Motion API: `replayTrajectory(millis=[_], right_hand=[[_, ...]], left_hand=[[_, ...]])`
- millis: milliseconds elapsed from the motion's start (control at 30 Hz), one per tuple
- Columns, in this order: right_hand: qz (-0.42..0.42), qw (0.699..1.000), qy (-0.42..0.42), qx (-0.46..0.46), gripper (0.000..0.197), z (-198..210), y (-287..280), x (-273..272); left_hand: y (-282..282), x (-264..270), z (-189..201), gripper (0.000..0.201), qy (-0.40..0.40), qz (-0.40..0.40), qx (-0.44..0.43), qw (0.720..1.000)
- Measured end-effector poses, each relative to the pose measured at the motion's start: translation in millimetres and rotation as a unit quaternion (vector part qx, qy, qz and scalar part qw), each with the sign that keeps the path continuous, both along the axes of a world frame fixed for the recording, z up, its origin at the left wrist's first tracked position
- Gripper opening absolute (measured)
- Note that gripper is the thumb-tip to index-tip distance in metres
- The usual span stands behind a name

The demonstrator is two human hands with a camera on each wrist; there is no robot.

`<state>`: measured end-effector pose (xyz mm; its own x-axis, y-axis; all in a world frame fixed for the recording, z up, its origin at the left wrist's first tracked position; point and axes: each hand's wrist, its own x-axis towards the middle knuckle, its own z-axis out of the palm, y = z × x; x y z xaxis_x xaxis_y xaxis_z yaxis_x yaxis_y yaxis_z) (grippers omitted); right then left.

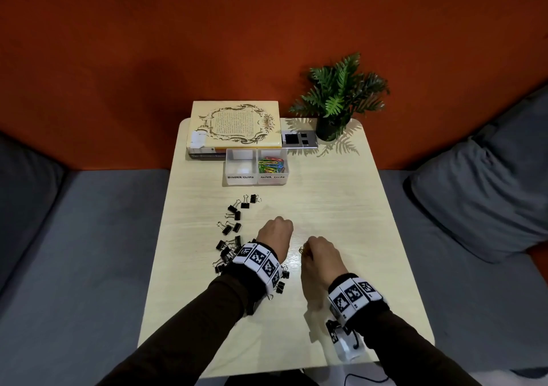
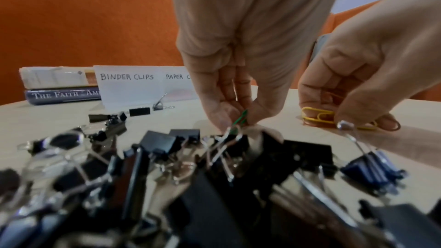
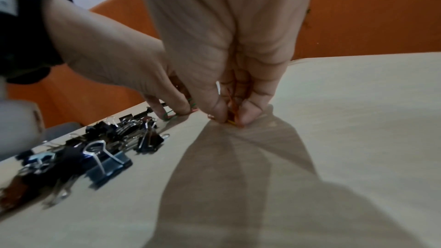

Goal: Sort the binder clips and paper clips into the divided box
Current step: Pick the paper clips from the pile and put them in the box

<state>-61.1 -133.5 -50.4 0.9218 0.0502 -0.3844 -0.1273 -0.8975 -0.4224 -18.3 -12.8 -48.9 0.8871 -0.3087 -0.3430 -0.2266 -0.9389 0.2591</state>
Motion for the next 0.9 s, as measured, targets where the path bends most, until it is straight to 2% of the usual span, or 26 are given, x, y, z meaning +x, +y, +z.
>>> replayTrajectory(millis=[67,300,467,633,700,767,833,900], right_hand=[[-0.002,1.0,0.005,-0.001,0.004,1,1,0],[0.0,1.0,-0.009,0.006,0.01,3,1,-7],[0.002,1.0,-0.016,0.025,0.012,6,-3,-11],[-0.034,0.998,-0.007,0.06,0.011,5,-7,-10],[-0.064,0.995,-0.004,0.079,0.013,2,-9,-10],[-0.08,0.992,-0.012,0.1,0.016,1,-11,-11],[-0.088,0.989,-0.022,0.113,0.021,-1,-12,-12],[-0.101,0.987,-0.018,0.126,0.021,0,-12,-14]], left_hand=[[1,2,-3,0.026,0.008,-0.002,0.0,1.0],[1,8,-7,0.026,0.039,-0.029,0.023,0.999],[11,10,-10,0.024,0.055,-0.061,-0.037,0.996],[17,19,0,0.021,0.081,-0.013,-0.098,0.992],[19,35,14,0.016,0.057,0.04,-0.167,0.983],[21,63,32,0.015,-0.019,0.094,-0.215,0.972],[21,98,49,0.012,-0.108,0.138,-0.227,0.958],[21,128,55,0.011,-0.134,0.172,-0.215,0.952]])
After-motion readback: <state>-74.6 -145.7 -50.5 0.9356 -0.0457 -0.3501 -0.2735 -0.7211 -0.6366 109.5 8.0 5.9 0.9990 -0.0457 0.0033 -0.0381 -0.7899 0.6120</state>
